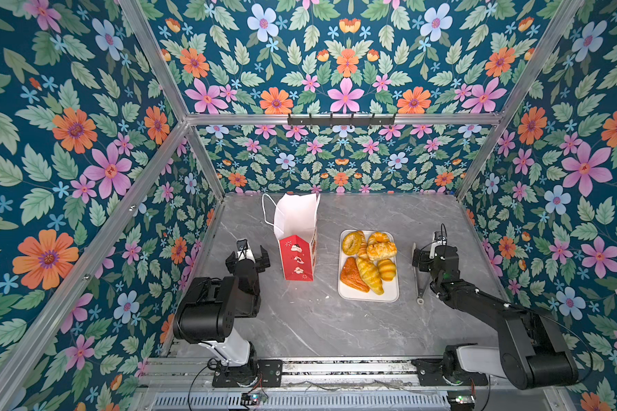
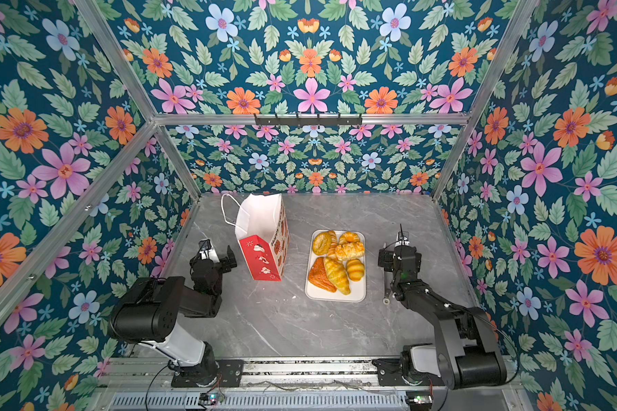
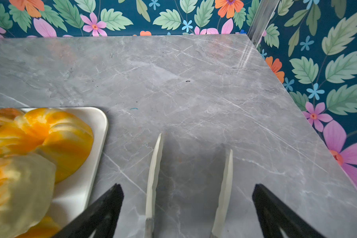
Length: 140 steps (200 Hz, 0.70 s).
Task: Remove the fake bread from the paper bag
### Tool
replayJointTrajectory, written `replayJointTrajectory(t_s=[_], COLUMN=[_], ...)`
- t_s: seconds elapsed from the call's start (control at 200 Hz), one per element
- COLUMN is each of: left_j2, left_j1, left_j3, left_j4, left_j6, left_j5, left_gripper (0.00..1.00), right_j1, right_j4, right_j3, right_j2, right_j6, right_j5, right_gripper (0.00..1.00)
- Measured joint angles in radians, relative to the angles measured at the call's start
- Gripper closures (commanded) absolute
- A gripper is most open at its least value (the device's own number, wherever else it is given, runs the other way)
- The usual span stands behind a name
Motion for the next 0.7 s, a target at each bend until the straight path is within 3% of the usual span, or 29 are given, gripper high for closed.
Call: replayJointTrajectory(t_s=[0.25,0.575,0.7], left_j2=[0.001,0.001,0.001], left_j1=[-0.001,-0.001,-0.001], left_j3=[-0.002,-0.002,-0.002], left_j4=[0.008,0.008,0.008], left_j6=[0.001,0.001,0.001], left_j5=[0.018,0.018,0.018], left_gripper=[0.0,0.0,0.0], right_j1=[-0.02,-0.032,-0.077], right_j4=[0.146,0.192,0.34], right_j3=[-0.033,-0.048,-0.136], right_j2=[0.069,0.068,0.104], right_j6=[-0.018,-0.007,0.031], right_j5=[0.005,0.008,0.018], right_gripper=[0.01,0.01,0.01])
